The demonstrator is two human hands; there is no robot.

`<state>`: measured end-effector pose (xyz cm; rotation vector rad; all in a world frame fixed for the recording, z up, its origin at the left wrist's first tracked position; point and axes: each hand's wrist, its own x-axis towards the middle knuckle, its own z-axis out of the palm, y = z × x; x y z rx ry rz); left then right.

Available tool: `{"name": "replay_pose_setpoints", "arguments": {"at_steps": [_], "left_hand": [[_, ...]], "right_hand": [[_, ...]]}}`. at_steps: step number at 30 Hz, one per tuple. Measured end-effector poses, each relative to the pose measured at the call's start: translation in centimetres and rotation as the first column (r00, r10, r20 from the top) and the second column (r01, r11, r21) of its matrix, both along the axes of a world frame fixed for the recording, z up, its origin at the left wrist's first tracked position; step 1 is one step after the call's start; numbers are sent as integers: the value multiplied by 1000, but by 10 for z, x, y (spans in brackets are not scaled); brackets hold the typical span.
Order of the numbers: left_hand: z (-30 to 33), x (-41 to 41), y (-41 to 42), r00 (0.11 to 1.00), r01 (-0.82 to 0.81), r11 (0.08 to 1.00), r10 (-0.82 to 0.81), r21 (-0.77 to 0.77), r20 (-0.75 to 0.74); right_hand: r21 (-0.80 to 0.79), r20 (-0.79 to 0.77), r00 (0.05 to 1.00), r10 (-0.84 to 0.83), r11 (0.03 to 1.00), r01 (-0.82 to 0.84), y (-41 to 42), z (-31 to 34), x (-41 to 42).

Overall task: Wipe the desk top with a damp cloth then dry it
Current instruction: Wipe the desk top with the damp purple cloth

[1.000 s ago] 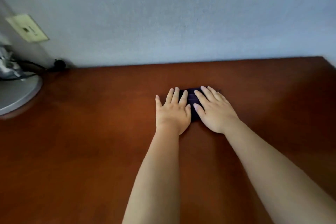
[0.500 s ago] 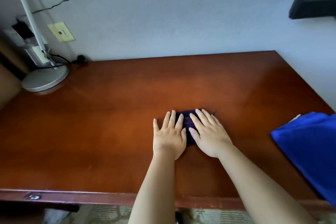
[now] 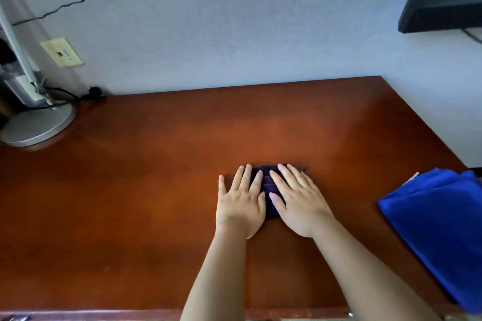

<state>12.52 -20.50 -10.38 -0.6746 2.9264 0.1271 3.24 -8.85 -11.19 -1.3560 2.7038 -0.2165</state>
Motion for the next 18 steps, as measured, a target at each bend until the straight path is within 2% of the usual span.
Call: {"name": "replay_pose_setpoints", "arguments": {"at_steps": [6, 18], "left_hand": [[-2, -55, -30, 999, 40, 999, -40, 0, -13], [0, -219, -107, 989, 145, 989, -146, -14, -18]], "right_hand": [[10, -37, 999, -31, 999, 32, -27, 2, -50], [18, -51, 983, -175, 984, 176, -97, 3, -200]]}}
